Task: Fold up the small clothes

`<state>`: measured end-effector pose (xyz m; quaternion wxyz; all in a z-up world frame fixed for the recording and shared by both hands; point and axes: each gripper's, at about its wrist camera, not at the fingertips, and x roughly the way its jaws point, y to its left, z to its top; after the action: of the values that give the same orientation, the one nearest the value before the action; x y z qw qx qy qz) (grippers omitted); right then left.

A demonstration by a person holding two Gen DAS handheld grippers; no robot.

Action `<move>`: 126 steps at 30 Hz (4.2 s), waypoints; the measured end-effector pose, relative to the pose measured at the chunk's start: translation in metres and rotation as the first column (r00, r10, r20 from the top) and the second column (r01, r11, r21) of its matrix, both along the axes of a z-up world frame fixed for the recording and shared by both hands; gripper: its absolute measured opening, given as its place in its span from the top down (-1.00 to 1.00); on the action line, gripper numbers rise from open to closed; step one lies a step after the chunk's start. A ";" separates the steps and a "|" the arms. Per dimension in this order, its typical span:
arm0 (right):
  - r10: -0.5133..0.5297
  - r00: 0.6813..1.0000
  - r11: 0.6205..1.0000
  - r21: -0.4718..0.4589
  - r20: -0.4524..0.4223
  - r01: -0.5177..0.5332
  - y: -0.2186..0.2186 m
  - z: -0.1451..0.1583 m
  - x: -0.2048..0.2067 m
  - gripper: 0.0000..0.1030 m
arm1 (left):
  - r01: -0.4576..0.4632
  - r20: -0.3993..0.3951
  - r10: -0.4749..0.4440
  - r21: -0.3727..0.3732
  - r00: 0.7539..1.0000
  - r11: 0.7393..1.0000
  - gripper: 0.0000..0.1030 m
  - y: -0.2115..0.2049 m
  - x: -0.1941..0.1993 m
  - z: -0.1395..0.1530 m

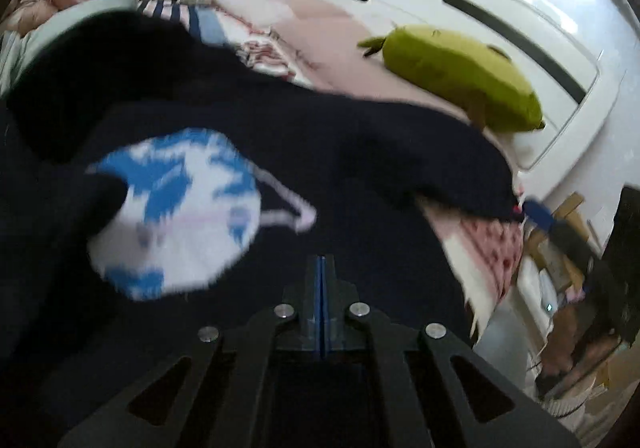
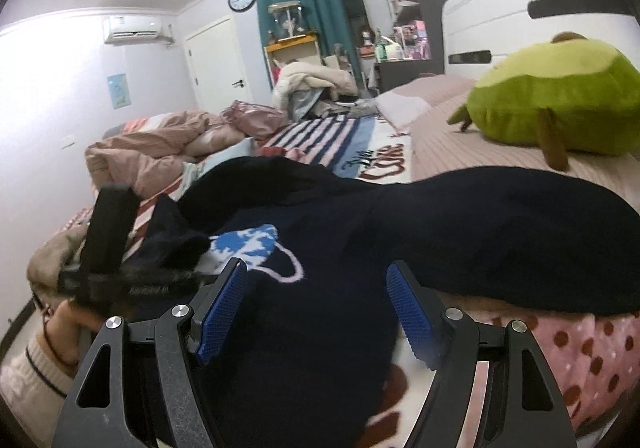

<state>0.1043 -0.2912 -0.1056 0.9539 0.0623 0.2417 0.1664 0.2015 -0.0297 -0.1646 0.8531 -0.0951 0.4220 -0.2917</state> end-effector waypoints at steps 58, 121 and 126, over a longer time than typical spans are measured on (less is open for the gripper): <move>0.096 0.995 0.989 0.117 -0.011 -0.094 0.002 -0.017 0.021 -0.34 | -0.101 0.322 0.080 0.049 0.943 0.994 0.81 0.021 -0.008 0.077; 0.290 0.908 0.954 0.016 -0.302 -0.300 0.051 -0.059 0.068 0.78 | -0.348 0.134 0.338 0.064 0.932 0.935 -0.12 0.183 -0.096 0.027; 0.185 0.950 0.982 0.006 -0.252 -0.190 0.023 -0.036 0.061 0.78 | -0.285 0.131 0.273 0.077 0.953 0.956 -0.16 0.165 -0.073 0.032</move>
<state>0.1652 -0.2684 -0.1420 0.8960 0.0510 0.3670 0.2449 0.1284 0.1348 -0.1330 0.9130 -0.0955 0.3660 -0.1529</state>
